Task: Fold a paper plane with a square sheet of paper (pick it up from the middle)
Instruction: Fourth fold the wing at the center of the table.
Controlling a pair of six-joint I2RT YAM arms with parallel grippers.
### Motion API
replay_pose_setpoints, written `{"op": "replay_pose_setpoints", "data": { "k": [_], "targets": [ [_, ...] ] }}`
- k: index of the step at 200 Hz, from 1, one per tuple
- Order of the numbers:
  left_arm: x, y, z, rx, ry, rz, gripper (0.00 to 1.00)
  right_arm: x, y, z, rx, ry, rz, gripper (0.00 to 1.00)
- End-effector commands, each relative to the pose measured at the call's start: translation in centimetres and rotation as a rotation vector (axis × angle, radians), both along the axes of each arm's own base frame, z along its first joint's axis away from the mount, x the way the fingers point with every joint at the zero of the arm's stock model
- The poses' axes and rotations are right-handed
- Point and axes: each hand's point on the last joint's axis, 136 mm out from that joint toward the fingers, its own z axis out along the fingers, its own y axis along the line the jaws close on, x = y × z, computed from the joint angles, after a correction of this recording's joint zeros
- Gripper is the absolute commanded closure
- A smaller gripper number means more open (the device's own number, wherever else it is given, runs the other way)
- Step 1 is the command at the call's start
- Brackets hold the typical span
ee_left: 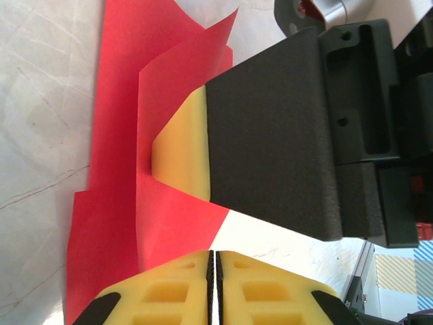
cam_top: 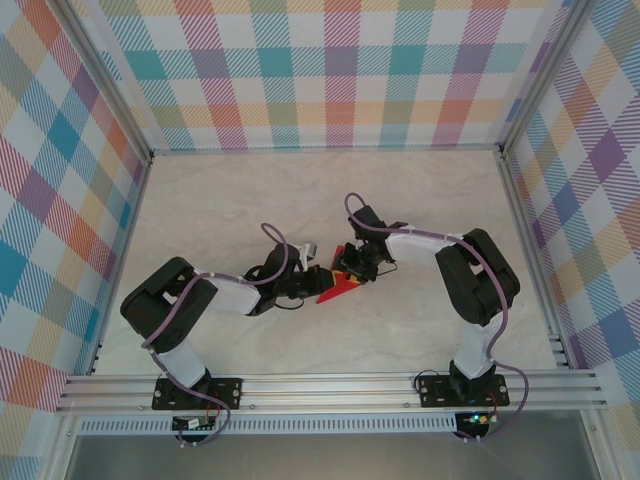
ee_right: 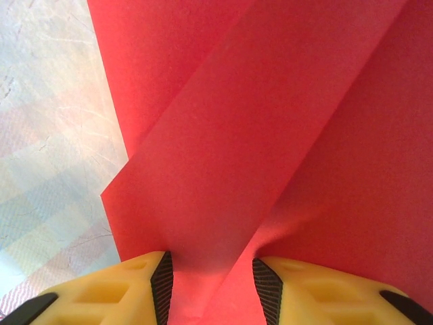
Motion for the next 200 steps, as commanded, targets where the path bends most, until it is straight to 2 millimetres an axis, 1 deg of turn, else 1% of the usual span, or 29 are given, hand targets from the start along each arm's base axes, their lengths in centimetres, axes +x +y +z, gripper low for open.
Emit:
{"op": "replay_pose_setpoints", "data": {
  "k": [1,50,99,137,200],
  "targets": [
    [0.0,0.1,-1.1,0.059,0.012,0.007,0.9,-3.8,-6.9,-6.2,-0.325,0.159,-0.054,0.57],
    [0.2,1.4,-2.5,0.15,0.029,0.042,0.93,-3.9,-7.1,-6.3,-0.337,0.164,-0.055,0.55],
    [0.0,1.6,-3.5,0.18,0.052,0.038,0.96,-4.1,-7.4,-6.6,-0.356,0.169,-0.057,0.55],
    [0.0,1.5,-3.4,0.172,0.057,0.037,0.96,-4.2,-7.7,-7.0,-0.373,0.184,-0.055,0.55],
    [0.0,1.4,-3.0,0.158,0.061,0.036,0.94,-4.5,-8.3,-7.3,-0.41,0.198,-0.067,0.61]
  ]
}}
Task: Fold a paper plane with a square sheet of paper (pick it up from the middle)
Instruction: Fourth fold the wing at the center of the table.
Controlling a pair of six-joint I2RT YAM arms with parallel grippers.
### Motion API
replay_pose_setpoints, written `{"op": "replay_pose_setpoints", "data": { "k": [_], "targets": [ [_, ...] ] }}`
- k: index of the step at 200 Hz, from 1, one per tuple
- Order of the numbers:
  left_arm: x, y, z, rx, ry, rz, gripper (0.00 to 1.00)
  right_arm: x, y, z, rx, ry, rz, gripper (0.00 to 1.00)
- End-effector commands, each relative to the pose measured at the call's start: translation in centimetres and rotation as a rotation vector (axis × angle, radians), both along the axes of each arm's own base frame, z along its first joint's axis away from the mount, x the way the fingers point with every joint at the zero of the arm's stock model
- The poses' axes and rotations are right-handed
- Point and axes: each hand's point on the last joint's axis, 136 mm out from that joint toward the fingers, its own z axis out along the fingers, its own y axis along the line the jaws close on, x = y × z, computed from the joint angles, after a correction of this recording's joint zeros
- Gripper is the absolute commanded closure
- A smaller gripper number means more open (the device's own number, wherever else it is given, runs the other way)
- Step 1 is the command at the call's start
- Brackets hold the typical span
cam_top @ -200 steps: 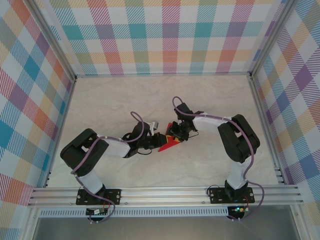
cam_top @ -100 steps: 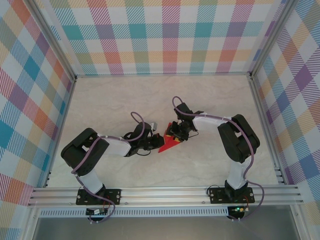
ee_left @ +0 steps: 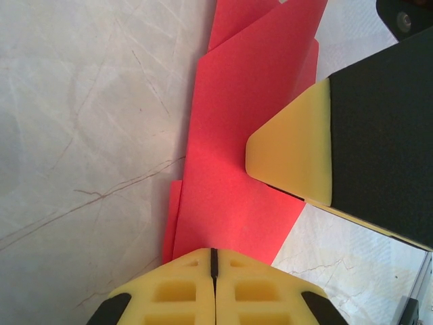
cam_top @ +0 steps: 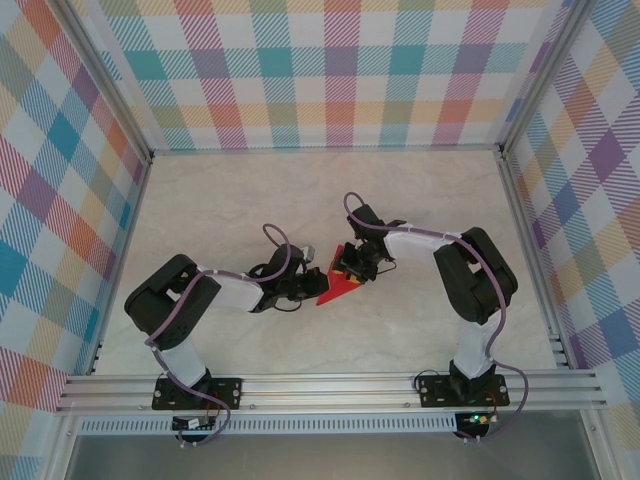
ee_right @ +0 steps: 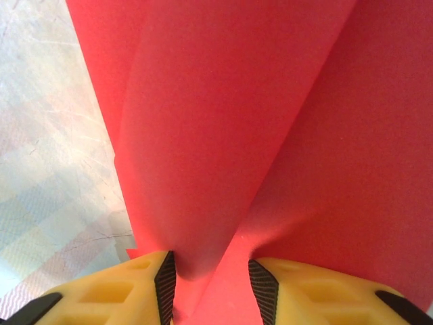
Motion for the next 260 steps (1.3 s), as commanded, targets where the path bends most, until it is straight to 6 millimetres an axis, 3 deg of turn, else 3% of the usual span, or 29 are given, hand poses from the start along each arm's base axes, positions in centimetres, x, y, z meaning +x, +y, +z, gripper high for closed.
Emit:
{"op": "replay_pose_setpoints", "data": {
  "k": [1,96,260],
  "targets": [
    [-0.3,-0.2,-0.2,0.016,0.012,-0.013,0.94,-4.5,-8.2,-7.0,-0.387,0.175,-0.063,0.61],
    [-0.8,-0.2,-1.4,0.036,0.062,-0.023,0.94,-4.7,-8.2,-7.5,-0.391,0.187,-0.062,0.65],
    [-1.0,1.2,-2.5,0.122,0.101,0.014,1.0,-4.3,-7.7,-7.7,-0.378,0.192,-0.034,0.62]
  ]
}}
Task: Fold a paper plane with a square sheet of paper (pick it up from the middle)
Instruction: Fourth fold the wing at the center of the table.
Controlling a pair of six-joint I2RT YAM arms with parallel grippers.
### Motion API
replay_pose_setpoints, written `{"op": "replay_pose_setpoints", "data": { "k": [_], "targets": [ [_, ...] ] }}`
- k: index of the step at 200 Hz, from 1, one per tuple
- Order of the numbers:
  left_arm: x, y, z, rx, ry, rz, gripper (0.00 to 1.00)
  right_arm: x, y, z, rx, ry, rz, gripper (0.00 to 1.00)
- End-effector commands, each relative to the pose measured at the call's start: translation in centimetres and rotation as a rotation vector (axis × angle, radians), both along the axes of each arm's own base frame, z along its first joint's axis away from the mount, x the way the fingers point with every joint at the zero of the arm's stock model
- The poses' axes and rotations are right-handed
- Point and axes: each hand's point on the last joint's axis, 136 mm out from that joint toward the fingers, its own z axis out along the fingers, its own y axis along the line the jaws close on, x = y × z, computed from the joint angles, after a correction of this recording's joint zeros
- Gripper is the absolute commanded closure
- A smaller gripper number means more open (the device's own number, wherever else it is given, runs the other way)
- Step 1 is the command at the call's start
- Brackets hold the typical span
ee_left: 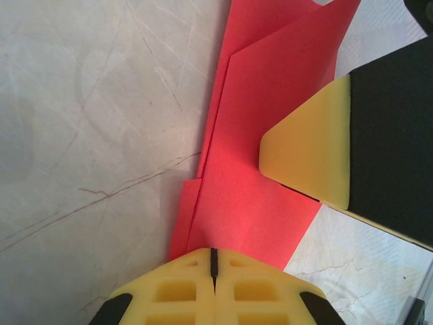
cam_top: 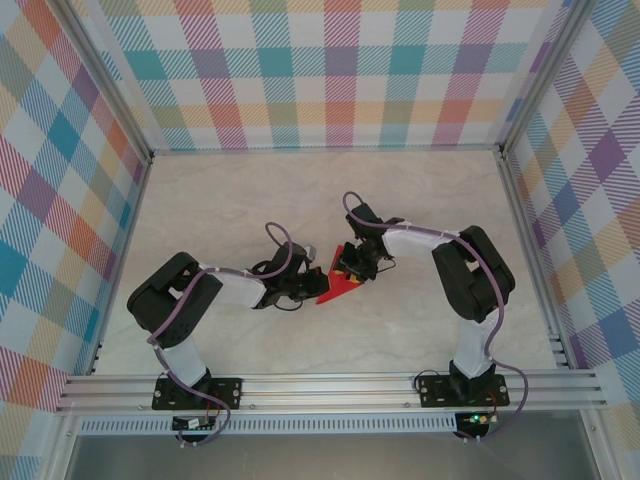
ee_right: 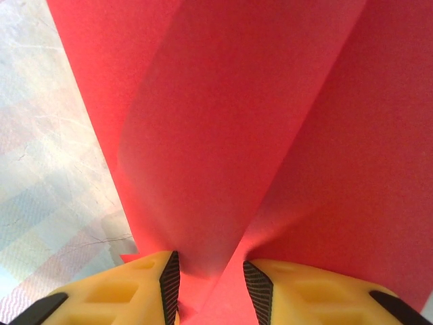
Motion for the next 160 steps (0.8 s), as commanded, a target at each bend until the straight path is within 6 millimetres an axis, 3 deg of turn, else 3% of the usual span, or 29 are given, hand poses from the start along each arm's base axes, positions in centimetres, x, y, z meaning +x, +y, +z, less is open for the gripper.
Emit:
{"op": "replay_pose_setpoints", "data": {
  "k": [1,20,56,77,100,130,160],
  "targets": [
    [-1.0,1.2,-1.8,0.087,0.056,0.015,1.0,-4.1,-7.5,-7.1,-0.35,0.157,-0.023,0.62],
    [-1.2,1.6,-2.2,0.11,0.07,0.022,1.0,-3.1,-6.3,-5.5,-0.286,0.101,-0.008,0.61],
    [-1.6,2.3,-2.8,0.144,0.091,0.03,1.0,0.2,-3.0,1.3,-0.083,-0.136,0.052,0.56],
    [-1.7,2.4,-2.9,0.149,0.096,0.032,1.0,0.7,-1.4,4.3,0.031,-0.245,0.117,0.55],
    [-1.8,2.5,-3.0,0.149,0.097,0.032,1.0,0.0,-0.1,4.8,0.129,-0.272,0.182,0.58],
    [-1.8,2.3,-2.9,0.139,0.097,0.026,1.0,-0.6,1.6,4.7,0.243,-0.267,0.226,0.73],
    [-1.8,2.2,-2.8,0.135,0.098,0.024,1.0,-0.9,2.6,4.7,0.301,-0.26,0.26,0.81]
  ]
}}
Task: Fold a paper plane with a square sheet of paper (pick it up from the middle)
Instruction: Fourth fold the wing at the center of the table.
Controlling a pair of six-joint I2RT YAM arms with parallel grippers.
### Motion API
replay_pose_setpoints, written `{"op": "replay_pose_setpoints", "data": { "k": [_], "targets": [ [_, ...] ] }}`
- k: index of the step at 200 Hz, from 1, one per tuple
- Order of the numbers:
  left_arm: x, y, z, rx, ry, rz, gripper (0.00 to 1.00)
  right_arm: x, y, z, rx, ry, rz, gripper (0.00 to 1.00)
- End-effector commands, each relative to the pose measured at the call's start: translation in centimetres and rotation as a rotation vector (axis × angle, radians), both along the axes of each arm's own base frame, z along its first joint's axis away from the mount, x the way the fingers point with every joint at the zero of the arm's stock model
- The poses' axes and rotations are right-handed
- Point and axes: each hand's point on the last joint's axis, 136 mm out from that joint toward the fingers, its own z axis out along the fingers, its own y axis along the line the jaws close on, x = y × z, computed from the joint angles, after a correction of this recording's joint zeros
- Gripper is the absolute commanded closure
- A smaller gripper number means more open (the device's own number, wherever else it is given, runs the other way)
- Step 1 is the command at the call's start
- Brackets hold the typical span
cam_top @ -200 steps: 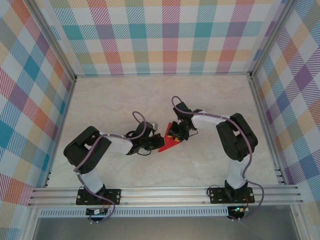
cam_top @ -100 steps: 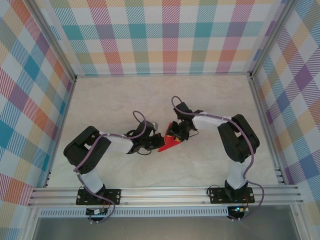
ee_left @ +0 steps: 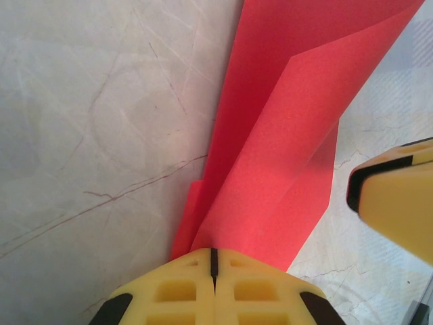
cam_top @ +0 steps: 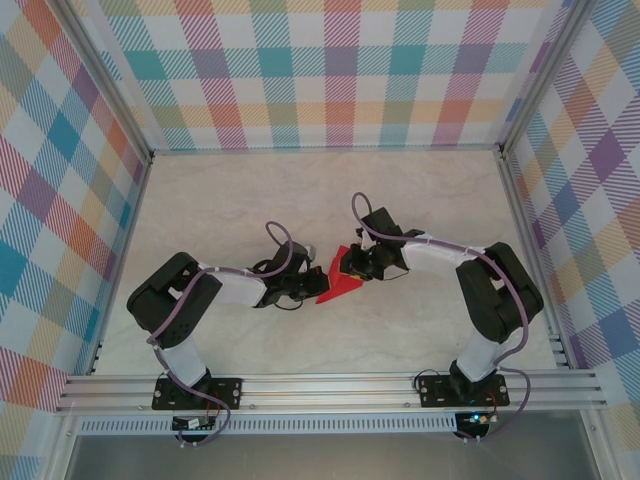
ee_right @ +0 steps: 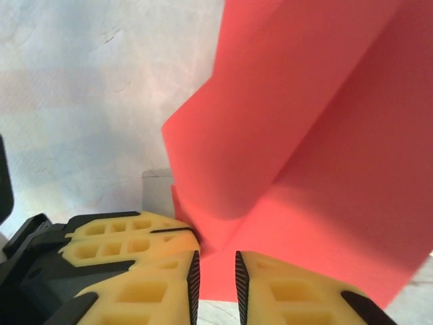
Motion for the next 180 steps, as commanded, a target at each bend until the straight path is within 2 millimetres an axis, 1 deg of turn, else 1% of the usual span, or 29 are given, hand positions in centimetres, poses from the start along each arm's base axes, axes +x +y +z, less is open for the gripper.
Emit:
{"op": "replay_pose_setpoints", "data": {
  "k": [1,51,76,115,145,180],
  "targets": [
    [-2.0,2.1,-2.8,0.117,0.093,0.014,1.0,-0.2,1.7,0.4,0.09,-0.017,0.077,0.81],
    [-2.0,2.0,-2.8,0.117,0.097,0.014,1.0,-0.3,2.1,-1.4,0.084,0.032,0.097,0.86],
    [-2.0,2.0,-2.7,0.115,0.096,0.01,1.0,-0.4,2.4,-1.5,0.105,0.031,0.113,0.86],
    [-2.0,2.0,-2.8,0.117,0.098,0.012,1.0,-0.5,2.8,-1.0,0.135,0.021,0.133,0.86],
    [-2.0,2.0,-2.7,0.115,0.098,0.011,1.0,-0.6,2.7,-1.7,0.117,0.04,0.132,0.88],
    [-2.0,2.0,-2.7,0.116,0.099,0.011,1.0,-0.4,2.3,-2.6,0.078,0.058,0.112,0.88]
  ]
}}
